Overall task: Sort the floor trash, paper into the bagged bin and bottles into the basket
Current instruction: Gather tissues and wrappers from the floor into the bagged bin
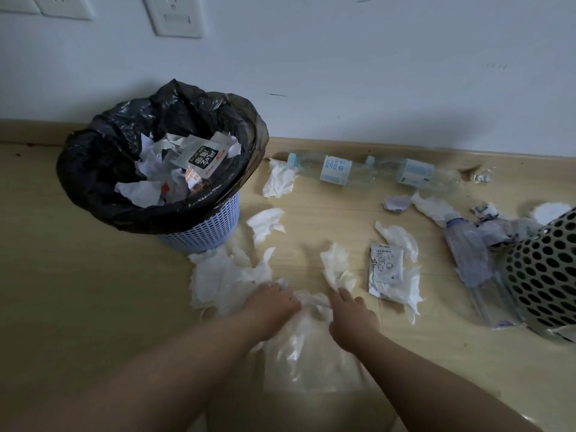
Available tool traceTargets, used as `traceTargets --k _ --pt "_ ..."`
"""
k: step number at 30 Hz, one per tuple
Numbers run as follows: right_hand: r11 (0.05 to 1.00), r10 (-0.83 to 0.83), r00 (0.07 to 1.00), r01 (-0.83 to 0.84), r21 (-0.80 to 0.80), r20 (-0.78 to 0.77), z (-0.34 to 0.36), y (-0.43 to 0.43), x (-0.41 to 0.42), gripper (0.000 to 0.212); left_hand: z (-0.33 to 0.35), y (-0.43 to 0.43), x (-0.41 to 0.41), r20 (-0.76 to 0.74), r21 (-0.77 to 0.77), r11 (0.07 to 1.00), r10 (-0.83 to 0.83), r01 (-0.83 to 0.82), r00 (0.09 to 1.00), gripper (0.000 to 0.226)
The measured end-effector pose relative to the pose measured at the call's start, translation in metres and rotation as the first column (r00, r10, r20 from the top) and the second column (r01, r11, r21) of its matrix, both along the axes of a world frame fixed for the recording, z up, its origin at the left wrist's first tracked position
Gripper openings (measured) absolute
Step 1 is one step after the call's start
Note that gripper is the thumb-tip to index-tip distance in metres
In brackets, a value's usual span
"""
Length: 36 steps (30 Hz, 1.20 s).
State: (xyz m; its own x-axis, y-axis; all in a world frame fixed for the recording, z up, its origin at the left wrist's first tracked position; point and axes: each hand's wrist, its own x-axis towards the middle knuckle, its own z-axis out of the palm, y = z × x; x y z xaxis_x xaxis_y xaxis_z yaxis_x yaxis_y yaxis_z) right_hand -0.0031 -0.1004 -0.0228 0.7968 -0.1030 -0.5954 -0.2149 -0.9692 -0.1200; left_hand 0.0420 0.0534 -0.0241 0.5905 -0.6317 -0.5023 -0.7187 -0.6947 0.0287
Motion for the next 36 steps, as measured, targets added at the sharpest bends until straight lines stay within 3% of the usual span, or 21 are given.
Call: traceTargets --k 2,5,8,11,14,16,20,22,24,26,27,28,30,33,36 --pt "1.000 -0.005 1.000 0.005 -0.004 -0.002 0.000 0.002 0.000 0.046 0.001 0.007 0.008 -0.015 -0.001 0.998 0.059 -0.059 0.998 0.032" --pt "1.000 -0.015 1.000 0.015 -0.006 -0.014 0.001 0.001 0.006 0.044 0.008 0.013 0.019 -0.123 -0.095 0.953 0.274 -0.287 0.954 0.022" --pt "0.997 -0.078 0.996 0.079 -0.015 0.035 0.002 -0.001 0.012 0.041 0.015 0.013 0.034 -0.288 -0.275 0.814 0.438 -0.512 0.852 0.022" --pt "0.993 -0.113 0.955 0.121 -0.013 0.276 0.005 -0.001 0.013 0.033 0.026 0.012 0.049 -0.451 -0.377 0.636 0.509 -0.673 0.733 0.033" --pt "0.999 0.038 0.906 -0.035 -0.017 0.421 0.003 0.007 0.006 0.029 0.031 0.018 0.058 -0.558 -0.387 0.467 0.568 -0.795 0.605 0.028" --pt "0.983 0.155 0.909 -0.179 0.028 0.386 -0.003 0.016 -0.002 0.031 0.030 0.024 0.060 -0.556 -0.389 0.448 0.583 -0.805 0.593 0.020" --pt "0.914 0.394 0.911 -0.402 0.049 0.119 -0.014 0.023 -0.018 0.051 0.032 0.037 0.063 -0.492 -0.411 0.475 0.603 -0.778 0.628 0.014" --pt "0.910 0.413 0.906 -0.413 -0.022 0.092 -0.014 0.022 -0.016 0.054 0.033 0.046 0.064 -0.434 -0.423 0.526 0.597 -0.738 0.674 0.018" --pt "0.927 0.372 0.924 -0.364 -0.092 0.091 -0.011 0.017 -0.008 0.051 0.035 0.052 0.060 -0.334 -0.383 0.678 0.531 -0.627 0.778 0.014" --pt "0.945 0.299 0.951 -0.285 -0.161 0.074 -0.009 0.009 0.002 0.049 0.034 0.057 0.052 -0.150 -0.258 0.908 0.301 -0.331 0.942 0.008" --pt "0.950 0.261 0.964 -0.245 -0.194 0.060 -0.008 0.005 0.006 0.048 0.031 0.059 0.045 -0.087 -0.172 0.974 0.133 -0.146 0.987 0.013" --pt "0.953 0.221 0.974 -0.206 -0.223 0.043 -0.007 0.000 0.010 0.048 0.025 0.062 0.039 -0.064 -0.091 0.996 -0.024 0.018 0.998 0.019" --pt "0.957 0.137 0.990 -0.126 -0.261 0.026 -0.005 -0.008 0.014 0.048 0.012 0.068 0.026 -0.080 0.010 0.984 -0.174 0.175 0.981 0.034" --pt "0.960 0.071 0.994 -0.046 -0.276 0.081 -0.003 -0.013 0.013 0.046 -0.006 0.074 0.013 -0.091 0.068 0.981 -0.177 0.184 0.980 0.055" --pt "0.971 0.074 0.982 -0.031 -0.238 0.174 -0.001 -0.006 0.011 0.041 -0.015 0.071 0.009 -0.110 0.071 0.984 -0.153 0.161 0.982 0.050"
